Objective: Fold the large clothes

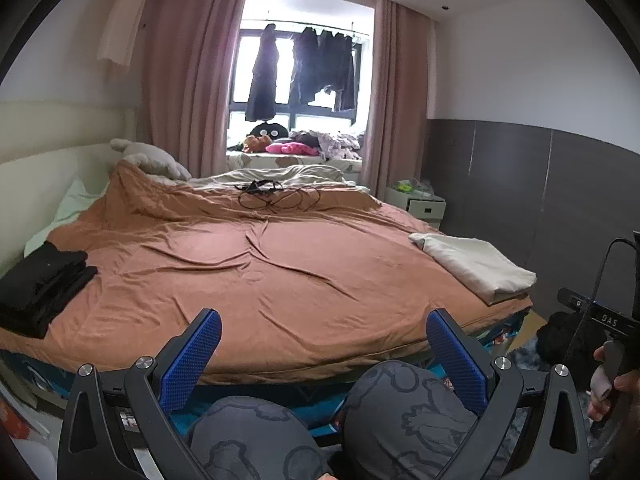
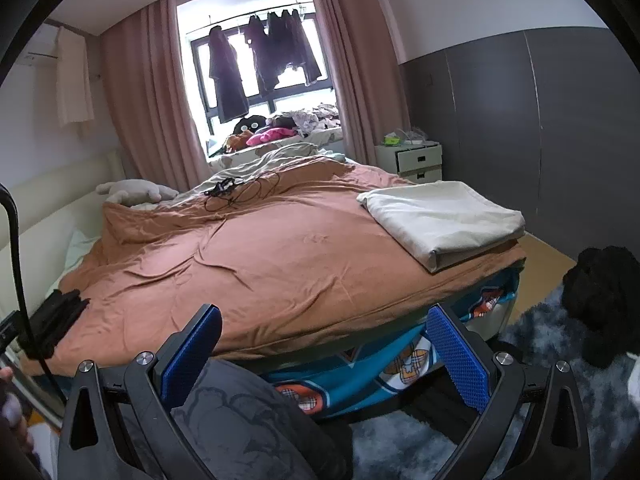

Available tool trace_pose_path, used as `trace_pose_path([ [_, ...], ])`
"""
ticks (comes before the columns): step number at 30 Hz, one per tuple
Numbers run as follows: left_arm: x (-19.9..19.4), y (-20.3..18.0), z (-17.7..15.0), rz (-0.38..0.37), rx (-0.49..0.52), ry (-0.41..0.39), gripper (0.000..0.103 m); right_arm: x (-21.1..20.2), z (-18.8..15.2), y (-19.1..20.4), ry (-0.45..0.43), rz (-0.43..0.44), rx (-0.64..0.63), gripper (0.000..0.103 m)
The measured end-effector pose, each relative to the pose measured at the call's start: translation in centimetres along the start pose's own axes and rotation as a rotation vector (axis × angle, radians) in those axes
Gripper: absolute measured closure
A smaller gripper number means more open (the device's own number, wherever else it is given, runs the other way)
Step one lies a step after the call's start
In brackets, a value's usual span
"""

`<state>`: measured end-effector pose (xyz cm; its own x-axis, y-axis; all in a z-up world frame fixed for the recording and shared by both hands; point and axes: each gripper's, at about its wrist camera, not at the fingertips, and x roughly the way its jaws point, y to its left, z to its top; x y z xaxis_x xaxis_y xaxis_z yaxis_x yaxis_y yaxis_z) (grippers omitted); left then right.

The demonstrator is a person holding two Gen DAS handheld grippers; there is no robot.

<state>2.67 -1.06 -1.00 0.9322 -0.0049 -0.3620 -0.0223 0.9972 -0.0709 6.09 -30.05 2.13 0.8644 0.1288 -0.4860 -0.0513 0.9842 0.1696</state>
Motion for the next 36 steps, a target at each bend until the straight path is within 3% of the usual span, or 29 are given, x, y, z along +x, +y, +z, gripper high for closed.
trace_pose_path([
  [36,-1.0,-1.1,0.1,-0.002,0.023,0.021,0.0,-1.7,-0.3,-0.5,-0.007,-0.03,0.03,0.0],
])
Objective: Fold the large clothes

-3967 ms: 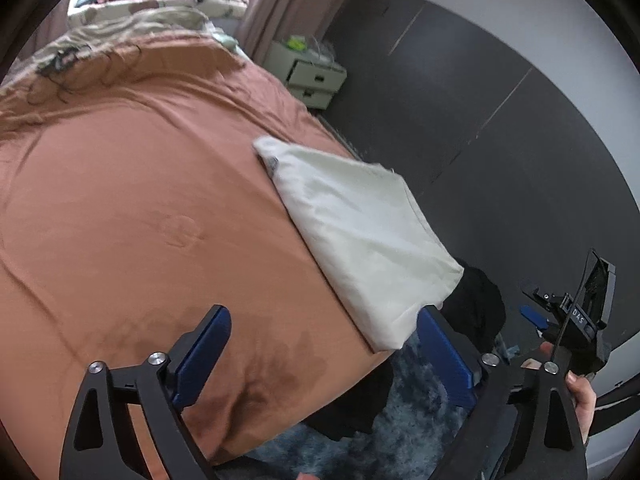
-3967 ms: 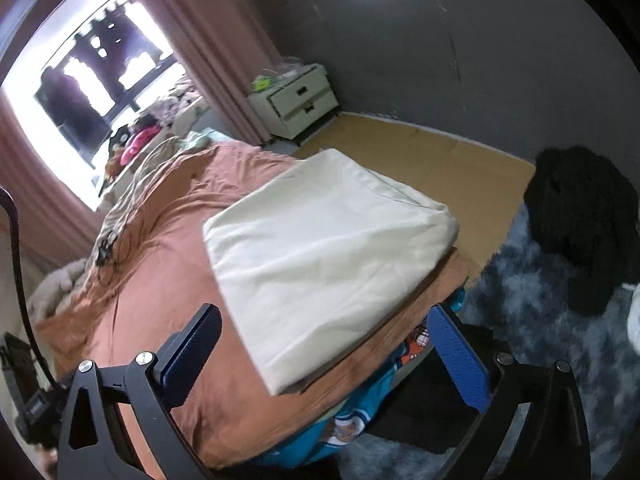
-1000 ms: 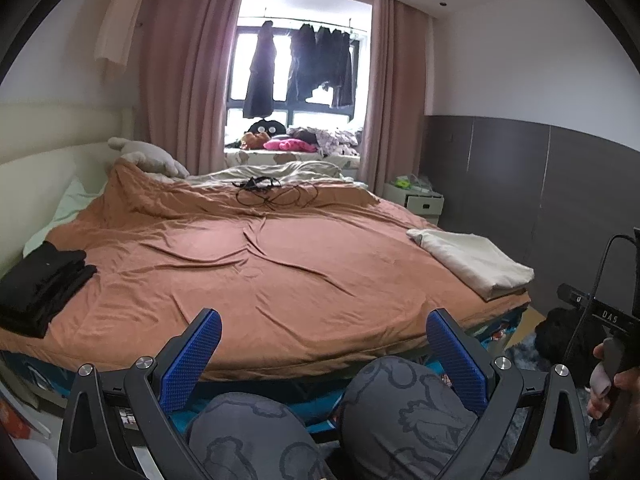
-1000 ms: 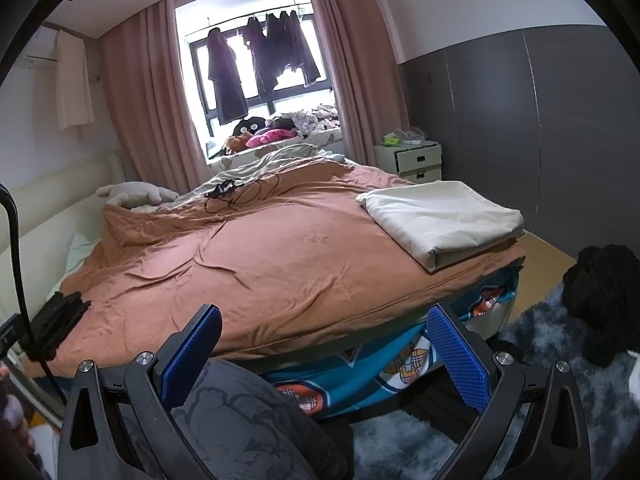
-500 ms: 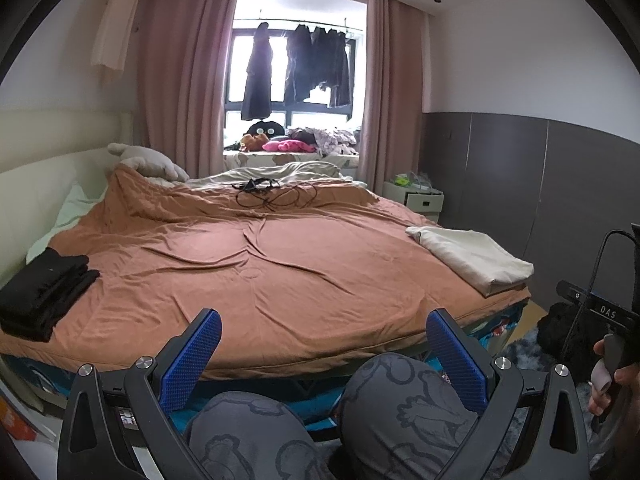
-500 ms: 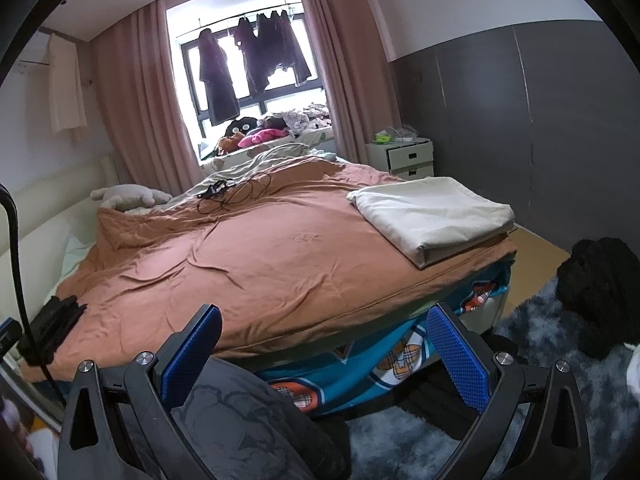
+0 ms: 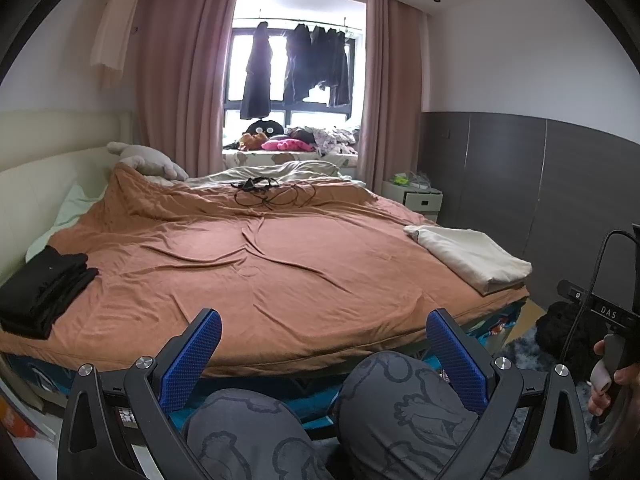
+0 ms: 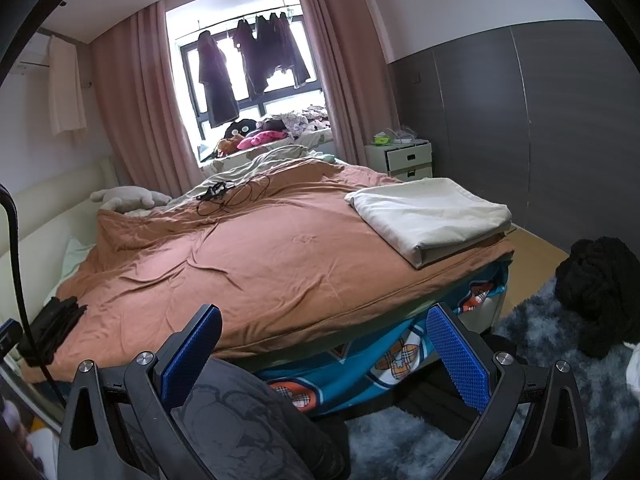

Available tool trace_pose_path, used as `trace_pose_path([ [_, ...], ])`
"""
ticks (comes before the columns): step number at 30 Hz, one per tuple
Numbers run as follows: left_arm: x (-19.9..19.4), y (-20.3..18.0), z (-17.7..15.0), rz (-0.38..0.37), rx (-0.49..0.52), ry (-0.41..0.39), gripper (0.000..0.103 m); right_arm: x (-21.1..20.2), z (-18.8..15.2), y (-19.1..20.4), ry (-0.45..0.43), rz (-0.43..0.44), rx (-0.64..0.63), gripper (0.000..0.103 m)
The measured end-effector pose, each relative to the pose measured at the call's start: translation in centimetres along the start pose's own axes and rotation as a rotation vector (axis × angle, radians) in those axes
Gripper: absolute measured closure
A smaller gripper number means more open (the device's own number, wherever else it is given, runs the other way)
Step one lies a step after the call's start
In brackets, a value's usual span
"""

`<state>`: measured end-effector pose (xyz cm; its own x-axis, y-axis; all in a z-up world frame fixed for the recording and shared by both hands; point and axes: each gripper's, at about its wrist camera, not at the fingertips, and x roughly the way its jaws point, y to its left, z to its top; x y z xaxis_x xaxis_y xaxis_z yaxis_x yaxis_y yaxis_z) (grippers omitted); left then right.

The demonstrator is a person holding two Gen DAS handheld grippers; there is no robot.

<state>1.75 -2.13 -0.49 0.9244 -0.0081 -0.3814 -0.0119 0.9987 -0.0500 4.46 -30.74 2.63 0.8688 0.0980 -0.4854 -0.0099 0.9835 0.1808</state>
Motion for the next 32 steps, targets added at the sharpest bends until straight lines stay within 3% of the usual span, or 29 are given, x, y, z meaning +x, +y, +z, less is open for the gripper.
trace_pose_path([
  [32,-0.7,1.0,-0.9,0.006,-0.021,-0.019,0.0,-0.4,0.2,0.2,0.017,0.004,-0.029,0.0],
])
